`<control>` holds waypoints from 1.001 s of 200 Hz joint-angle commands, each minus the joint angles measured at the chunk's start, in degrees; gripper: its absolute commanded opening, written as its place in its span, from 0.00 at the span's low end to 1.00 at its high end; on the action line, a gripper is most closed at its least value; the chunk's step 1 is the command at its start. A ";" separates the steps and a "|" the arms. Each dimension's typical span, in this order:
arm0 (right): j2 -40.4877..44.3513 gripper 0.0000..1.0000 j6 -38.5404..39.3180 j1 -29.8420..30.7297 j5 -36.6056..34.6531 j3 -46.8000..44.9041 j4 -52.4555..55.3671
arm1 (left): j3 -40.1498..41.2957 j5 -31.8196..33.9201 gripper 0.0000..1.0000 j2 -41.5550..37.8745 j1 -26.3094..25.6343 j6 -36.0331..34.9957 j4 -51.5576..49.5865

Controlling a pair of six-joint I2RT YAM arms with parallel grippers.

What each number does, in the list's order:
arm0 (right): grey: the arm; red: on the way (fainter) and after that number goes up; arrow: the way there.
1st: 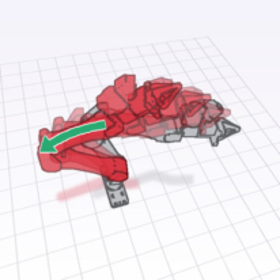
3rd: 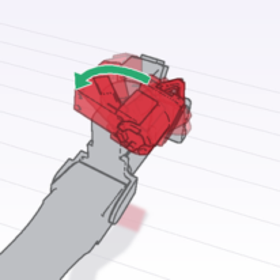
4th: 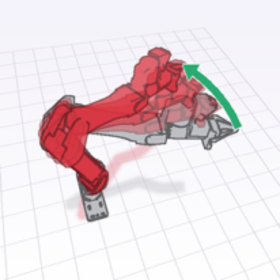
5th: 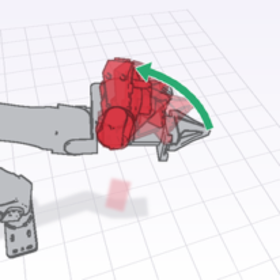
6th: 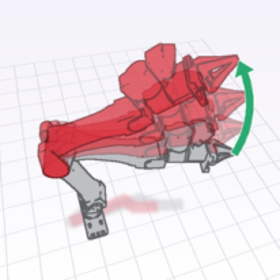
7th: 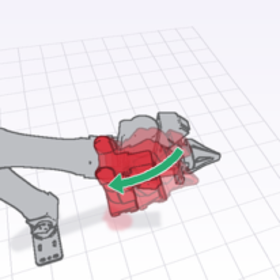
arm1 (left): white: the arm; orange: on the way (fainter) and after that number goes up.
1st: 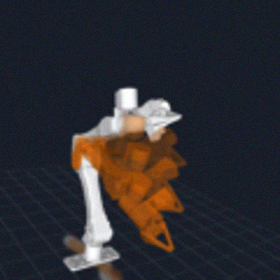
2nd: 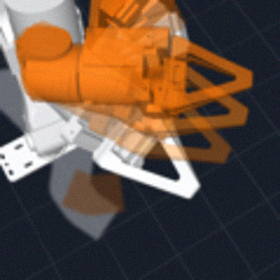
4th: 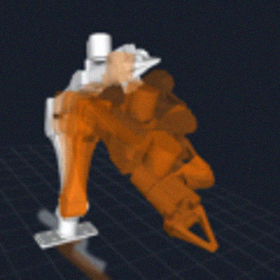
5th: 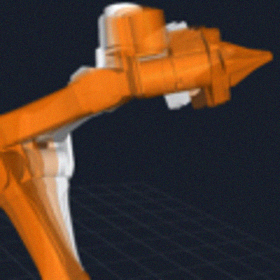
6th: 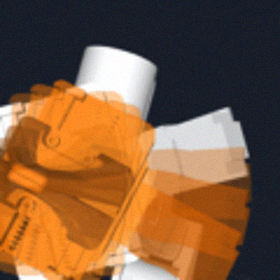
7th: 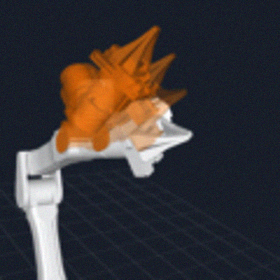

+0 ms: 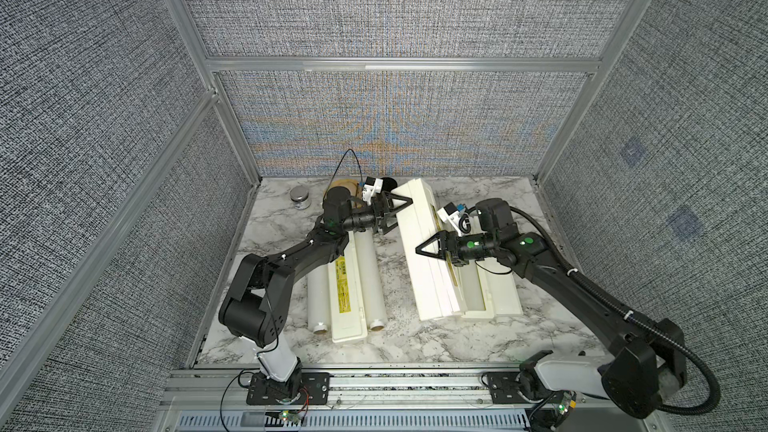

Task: Put plastic wrap rolls into dispensers
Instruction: Open the lid of the plastic wrap cutting box.

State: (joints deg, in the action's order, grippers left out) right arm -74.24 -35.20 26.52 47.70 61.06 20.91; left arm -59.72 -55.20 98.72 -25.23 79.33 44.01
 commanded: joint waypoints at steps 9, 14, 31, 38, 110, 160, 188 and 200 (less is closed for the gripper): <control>-0.44 0.82 -2.23 0.22 6.82 -0.75 -7.90 | -0.35 -0.03 1.00 -0.33 -0.80 3.78 6.38; -0.40 0.82 -2.78 0.22 7.02 -0.97 -8.61 | -0.16 0.30 1.00 -0.66 -0.80 2.87 4.77; -0.22 0.82 -3.88 0.21 7.48 -1.68 -10.66 | 0.21 0.96 0.99 -1.64 -0.86 0.28 0.17; -0.29 0.82 -4.15 0.17 7.64 -1.90 -11.17 | 0.31 1.18 0.97 -1.85 -0.87 -0.05 -0.48; -2.55 0.87 -5.81 -0.13 9.93 -1.95 -15.63 | 1.00 0.42 0.88 -1.10 -1.83 1.75 2.35; -3.72 0.87 -13.88 -0.30 15.50 -3.49 -26.96 | 2.92 -3.33 0.99 -0.32 -2.53 10.05 16.81; -3.94 0.87 -13.81 -0.41 15.62 -3.24 -25.59 | 2.79 -2.89 0.94 -1.70 -2.27 6.45 10.65; -3.78 0.87 -12.83 -0.55 14.94 -3.14 -23.75 | 2.77 -2.72 0.91 -2.06 -1.94 5.29 8.65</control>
State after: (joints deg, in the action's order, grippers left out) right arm -78.11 -48.95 25.93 60.62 57.36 -0.62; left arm -56.73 -55.94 97.67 -27.46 86.96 55.11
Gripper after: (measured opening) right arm 0.870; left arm 0.938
